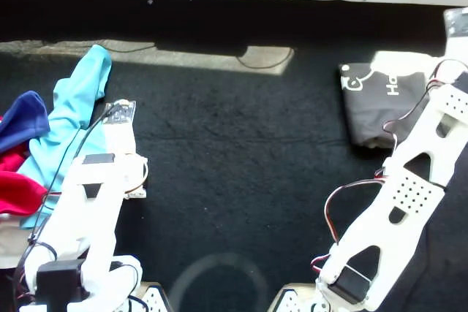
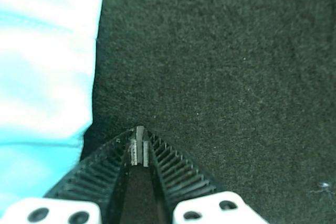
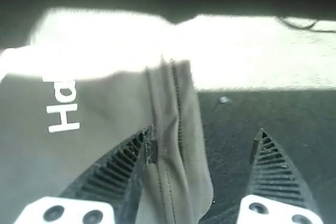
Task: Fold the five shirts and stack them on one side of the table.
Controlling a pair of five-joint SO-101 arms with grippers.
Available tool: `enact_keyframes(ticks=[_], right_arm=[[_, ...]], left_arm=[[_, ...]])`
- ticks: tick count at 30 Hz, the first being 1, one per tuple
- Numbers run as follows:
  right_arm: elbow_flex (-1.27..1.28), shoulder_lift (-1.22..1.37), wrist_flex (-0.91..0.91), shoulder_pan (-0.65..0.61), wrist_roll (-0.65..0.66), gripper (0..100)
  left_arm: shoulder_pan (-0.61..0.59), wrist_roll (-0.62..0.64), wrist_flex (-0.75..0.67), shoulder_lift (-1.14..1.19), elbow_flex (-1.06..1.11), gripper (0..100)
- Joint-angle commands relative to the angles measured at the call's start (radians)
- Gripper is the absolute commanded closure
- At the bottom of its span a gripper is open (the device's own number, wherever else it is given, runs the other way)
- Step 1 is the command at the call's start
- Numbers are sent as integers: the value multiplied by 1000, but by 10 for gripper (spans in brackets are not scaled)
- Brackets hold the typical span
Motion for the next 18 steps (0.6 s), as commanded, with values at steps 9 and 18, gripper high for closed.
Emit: enact_keyframes(ticks=[9,18], right_arm=[[-340,-97,458,12,-224,721],[-332,-294,559,-18,-222,721]], left_arm=[[-15,-6,476,-13,-398,989],[-334,-158,842,-12,-869,792]])
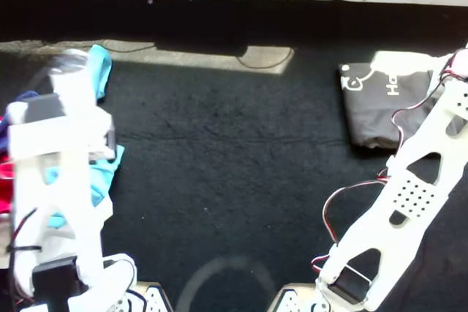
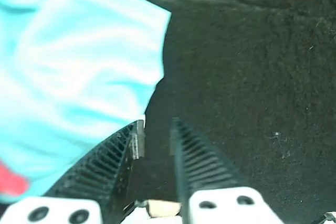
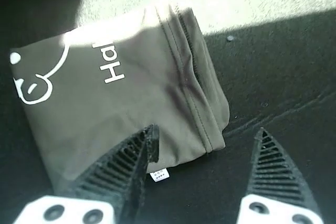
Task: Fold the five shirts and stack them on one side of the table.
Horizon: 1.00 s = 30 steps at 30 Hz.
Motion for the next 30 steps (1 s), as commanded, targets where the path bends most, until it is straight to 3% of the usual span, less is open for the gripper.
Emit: enact_keyframes(ticks=[1,5,8,17,25,27,29,30], right_arm=[[-94,-156,18,-15,-8,721],[-2,-292,19,-27,-5,721],[200,-446,19,-58,-5,721],[918,-957,15,-269,-9,721],[1234,-1236,12,-424,-8,721],[1279,-1265,12,-437,-8,721],[1316,-1283,12,-437,-9,721],[1333,-1288,12,-432,-9,721]], left_arm=[[-193,-123,78,-12,-134,784],[-374,-209,75,-2,-127,784],[-427,-236,72,-7,-108,784],[-456,-236,-51,-2,15,780],[-455,-236,-204,-2,151,786],[-456,-236,-198,-2,153,854],[-456,-232,-196,-10,150,1000],[-453,-232,-195,-12,143,980]])
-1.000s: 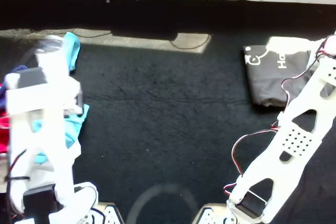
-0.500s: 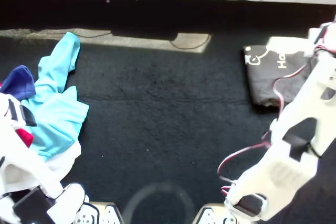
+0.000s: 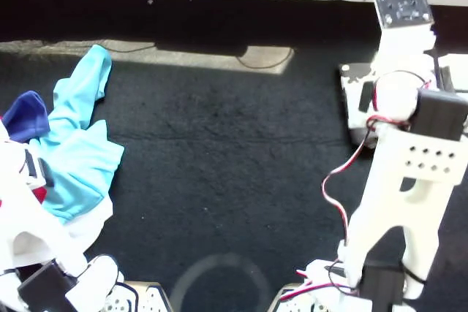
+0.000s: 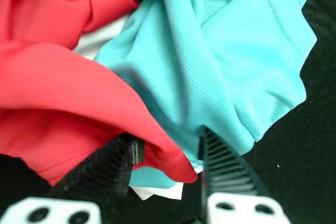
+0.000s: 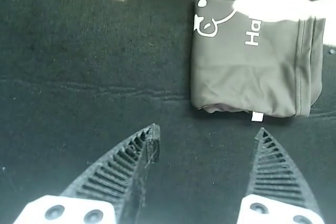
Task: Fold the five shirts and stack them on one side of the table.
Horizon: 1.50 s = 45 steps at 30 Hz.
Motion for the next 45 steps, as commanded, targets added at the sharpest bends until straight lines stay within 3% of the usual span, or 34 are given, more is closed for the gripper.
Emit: enact_keyframes(ticks=[1,4,9,13,17,20,24,30,41,45], right_arm=[[56,-54,7,-4,-8,721],[117,-70,7,-4,-6,721],[239,-147,7,-4,-9,721],[343,-262,7,19,-9,721],[473,-371,4,124,-6,721],[616,-437,-64,260,-5,721],[848,-506,-211,395,-3,721],[1122,-570,-335,418,-3,721],[1247,-667,-384,418,-5,721],[1248,-677,-380,418,-5,721]], left_arm=[[2,-5,-11,-16,-15,979],[19,-2,11,-16,-59,990],[139,83,184,-67,-308,992],[371,150,281,-156,-559,992],[651,193,302,-188,-789,992],[839,216,284,-186,-914,992],[1073,226,138,-185,-952,992],[1354,221,-95,-130,-955,991],[1712,221,-163,-7,-1020,991],[1744,221,-160,-7,-1055,990]])
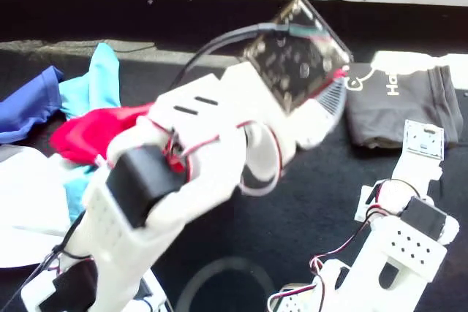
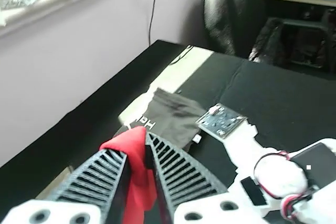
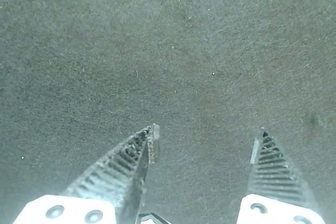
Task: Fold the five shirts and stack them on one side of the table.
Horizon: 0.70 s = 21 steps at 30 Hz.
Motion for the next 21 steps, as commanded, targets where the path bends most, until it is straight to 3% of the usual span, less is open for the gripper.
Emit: enact_keyframes(ticks=[1,7,11,14,21], right_arm=[[2,-16,-8,10,-5,721],[2,-16,-7,10,-9,721],[2,-16,-5,10,-9,721],[2,-16,-5,10,-6,721],[2,-15,-5,-2,-3,721]], left_arm=[[7,-2,-17,1,-45,990],[-148,2,40,99,101,981],[-242,11,63,185,245,870],[-289,103,61,236,326,814],[-464,126,100,194,309,806]])
